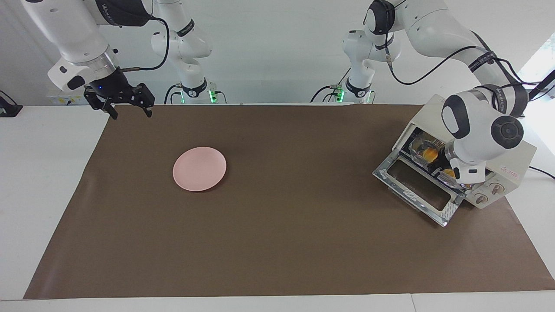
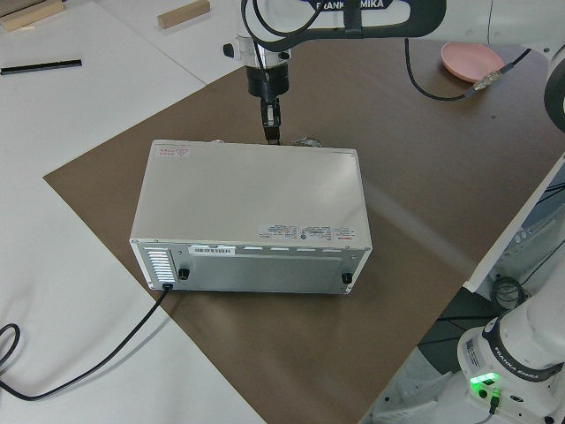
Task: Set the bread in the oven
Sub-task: 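Slide the foil tray with the left gripper into the oven, then open the left gripper and withdraw it from the oven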
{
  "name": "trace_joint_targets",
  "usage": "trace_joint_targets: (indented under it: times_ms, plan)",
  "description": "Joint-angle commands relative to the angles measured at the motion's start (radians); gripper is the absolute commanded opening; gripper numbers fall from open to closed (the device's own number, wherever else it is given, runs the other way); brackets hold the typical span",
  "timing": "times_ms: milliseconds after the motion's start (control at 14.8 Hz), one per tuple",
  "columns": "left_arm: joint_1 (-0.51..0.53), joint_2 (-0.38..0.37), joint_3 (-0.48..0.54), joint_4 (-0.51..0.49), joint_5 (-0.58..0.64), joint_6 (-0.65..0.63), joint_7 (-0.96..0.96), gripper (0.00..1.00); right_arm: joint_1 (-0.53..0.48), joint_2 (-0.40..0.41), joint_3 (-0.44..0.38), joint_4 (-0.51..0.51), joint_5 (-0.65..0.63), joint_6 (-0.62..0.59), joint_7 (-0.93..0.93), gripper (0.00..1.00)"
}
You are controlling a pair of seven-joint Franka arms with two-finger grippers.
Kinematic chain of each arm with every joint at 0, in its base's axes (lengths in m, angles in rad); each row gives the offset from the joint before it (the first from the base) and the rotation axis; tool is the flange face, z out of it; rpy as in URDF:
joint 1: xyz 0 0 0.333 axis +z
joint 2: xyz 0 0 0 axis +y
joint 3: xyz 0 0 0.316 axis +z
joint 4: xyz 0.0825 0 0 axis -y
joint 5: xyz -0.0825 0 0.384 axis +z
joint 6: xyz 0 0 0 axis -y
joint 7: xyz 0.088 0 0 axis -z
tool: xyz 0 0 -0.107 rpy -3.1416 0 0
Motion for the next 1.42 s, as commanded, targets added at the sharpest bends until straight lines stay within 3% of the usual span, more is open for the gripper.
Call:
trace_joint_targets:
  times_ms: [0,337,405,472,540,607,742,1147,1349]
  plan:
    - [-0.005,-0.047,0.002,-0.073,0.007,0.039,0.013,0.00,-0.012,-0.013,0.009,-0.012,-0.001,-0.008,0.003,1.00]
    - [-0.003,-0.067,0.002,-0.114,0.010,0.046,0.025,0.00,-0.012,-0.013,0.009,-0.012,-0.001,-0.008,0.003,1.00]
    - [-0.003,-0.067,0.002,-0.114,0.010,0.046,0.034,0.09,-0.012,-0.013,0.009,-0.012,-0.001,-0.008,0.003,1.00]
    - [-0.003,-0.067,0.002,-0.114,0.010,0.046,0.042,0.25,-0.012,-0.013,0.009,-0.012,-0.003,-0.008,0.003,1.00]
    - [-0.002,-0.067,0.002,-0.114,0.010,0.046,0.050,0.48,-0.012,-0.013,0.009,-0.012,-0.001,-0.008,0.003,1.00]
    - [-0.002,-0.067,0.002,-0.114,0.010,0.046,0.051,0.78,-0.012,-0.013,0.009,-0.012,-0.001,-0.008,0.003,1.00]
    - [-0.003,-0.067,0.002,-0.111,0.010,0.049,0.053,0.99,-0.012,-0.013,0.009,-0.010,-0.001,-0.008,0.003,1.00]
    - [-0.012,-0.058,0.000,-0.093,0.008,0.101,0.084,1.00,-0.012,-0.013,0.009,-0.012,-0.001,-0.008,0.003,1.00]
    - [-0.015,-0.050,0.000,-0.024,0.002,0.078,0.096,1.00,-0.012,-0.013,0.009,-0.012,-0.001,-0.008,0.003,1.00]
